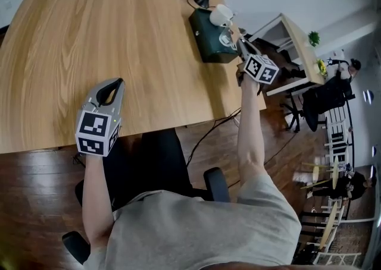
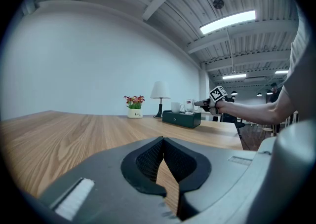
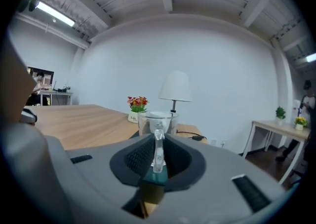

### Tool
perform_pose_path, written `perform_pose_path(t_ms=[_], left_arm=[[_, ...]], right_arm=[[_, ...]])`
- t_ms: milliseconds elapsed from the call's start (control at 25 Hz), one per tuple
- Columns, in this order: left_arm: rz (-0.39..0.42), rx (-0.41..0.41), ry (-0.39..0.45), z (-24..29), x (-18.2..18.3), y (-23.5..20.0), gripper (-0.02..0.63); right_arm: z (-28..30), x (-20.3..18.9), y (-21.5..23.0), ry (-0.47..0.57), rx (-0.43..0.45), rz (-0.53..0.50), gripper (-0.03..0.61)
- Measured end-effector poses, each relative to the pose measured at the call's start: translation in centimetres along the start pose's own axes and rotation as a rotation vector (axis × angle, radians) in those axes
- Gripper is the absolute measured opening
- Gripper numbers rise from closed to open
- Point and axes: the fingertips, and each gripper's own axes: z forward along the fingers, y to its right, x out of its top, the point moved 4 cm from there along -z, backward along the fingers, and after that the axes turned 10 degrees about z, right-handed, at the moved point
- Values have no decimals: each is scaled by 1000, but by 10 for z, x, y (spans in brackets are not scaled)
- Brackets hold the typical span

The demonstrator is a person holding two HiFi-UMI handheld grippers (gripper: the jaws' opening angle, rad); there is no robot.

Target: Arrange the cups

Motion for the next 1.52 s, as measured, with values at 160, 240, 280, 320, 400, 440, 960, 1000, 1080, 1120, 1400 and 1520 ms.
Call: perform_pose_path(t_ms=[160, 240, 280, 320, 400, 440, 960, 1000, 1080, 1120, 1400, 1520], left_arm=[[1, 0, -2, -2, 1, -1, 11], [1, 1, -1, -2, 2, -1, 11], [2, 2, 1, -1, 3, -1, 11], [2, 2, 5, 1, 4, -1, 11], [2, 3, 11, 6, 5, 0, 11], [1, 2, 10, 7, 5, 2, 11], [-2, -13, -15, 2, 2, 0, 11], [2, -19, -7, 2, 2, 1, 11], [9, -29, 5, 0, 4, 2, 11], [10, -29, 6, -1, 4, 2, 11], [-2, -32, 5, 37, 2, 23, 11], [-9, -82, 5, 53, 0, 34, 11]], right_arm=[[1, -4, -5, 15, 38, 57, 55], [2, -5, -7, 21, 44, 32, 52], [2, -4, -5, 22, 23, 4, 56], [1, -3, -2, 21, -10, -25, 67], [-2, -1, 6, 20, -67, -63, 80], [-6, -1, 7, 22, -79, -64, 109], [-75, -34, -255, 304, 513, -34, 118], [-71, -40, -269, 300, 539, -35, 118], [-67, -50, -293, 289, 577, -39, 118], [-66, -54, -303, 280, 594, -43, 118], [-58, -60, -300, 257, 618, -106, 118], [-70, -74, -288, 241, 573, -210, 118]])
